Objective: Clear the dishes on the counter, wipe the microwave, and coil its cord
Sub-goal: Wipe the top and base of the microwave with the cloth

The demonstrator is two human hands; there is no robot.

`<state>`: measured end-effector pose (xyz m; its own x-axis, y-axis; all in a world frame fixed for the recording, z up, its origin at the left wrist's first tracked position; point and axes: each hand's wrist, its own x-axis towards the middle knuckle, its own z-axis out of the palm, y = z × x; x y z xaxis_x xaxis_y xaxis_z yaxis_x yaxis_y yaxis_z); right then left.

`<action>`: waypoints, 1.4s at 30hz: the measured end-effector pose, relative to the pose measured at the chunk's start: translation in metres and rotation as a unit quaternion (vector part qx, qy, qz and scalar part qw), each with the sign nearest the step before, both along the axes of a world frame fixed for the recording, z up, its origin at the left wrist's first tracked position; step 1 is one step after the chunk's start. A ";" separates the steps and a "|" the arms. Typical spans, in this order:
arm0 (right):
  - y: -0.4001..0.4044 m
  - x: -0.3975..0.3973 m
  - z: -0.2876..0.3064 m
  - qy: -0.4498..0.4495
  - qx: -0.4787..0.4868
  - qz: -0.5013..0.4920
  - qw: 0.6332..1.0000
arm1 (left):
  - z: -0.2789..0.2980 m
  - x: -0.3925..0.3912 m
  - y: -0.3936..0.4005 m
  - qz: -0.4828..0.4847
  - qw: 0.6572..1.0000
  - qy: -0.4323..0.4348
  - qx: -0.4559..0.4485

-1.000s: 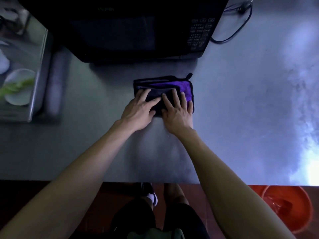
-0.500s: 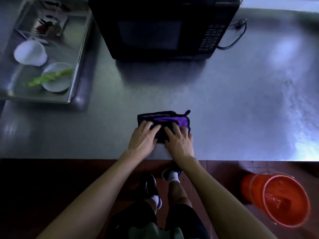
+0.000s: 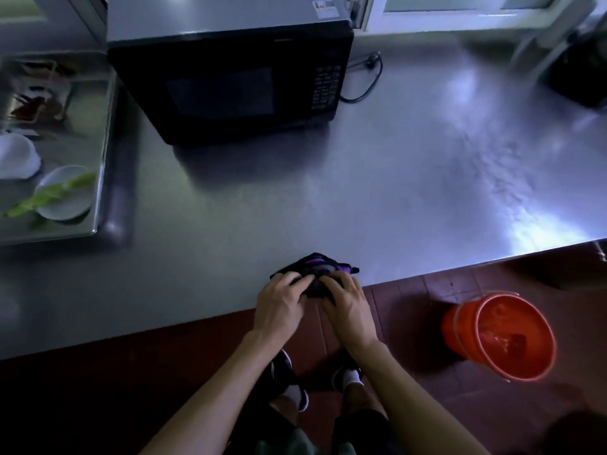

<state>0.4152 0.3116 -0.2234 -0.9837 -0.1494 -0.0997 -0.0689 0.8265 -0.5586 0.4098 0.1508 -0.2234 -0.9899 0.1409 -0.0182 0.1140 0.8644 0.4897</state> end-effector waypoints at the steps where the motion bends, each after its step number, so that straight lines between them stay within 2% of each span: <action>1: 0.010 0.000 0.004 0.016 -0.006 -0.014 1.000 | 0.005 -0.004 0.009 -0.008 1.000 0.020 0.009; 5: 0.060 -0.001 0.020 0.062 -0.015 -0.061 0.996 | 0.021 -0.024 0.054 -0.061 0.995 0.072 0.036; 17: 0.263 0.016 0.058 0.117 -0.017 -0.204 0.972 | 0.058 -0.059 0.265 -0.212 0.972 0.088 0.043; 30: 0.423 -0.019 0.074 0.152 -0.011 -0.212 0.965 | 0.082 -0.102 0.421 -0.254 0.962 0.100 0.031; 42: 0.513 -0.127 0.067 0.140 0.041 -0.215 0.966 | 0.067 -0.211 0.516 -0.256 0.963 0.063 0.064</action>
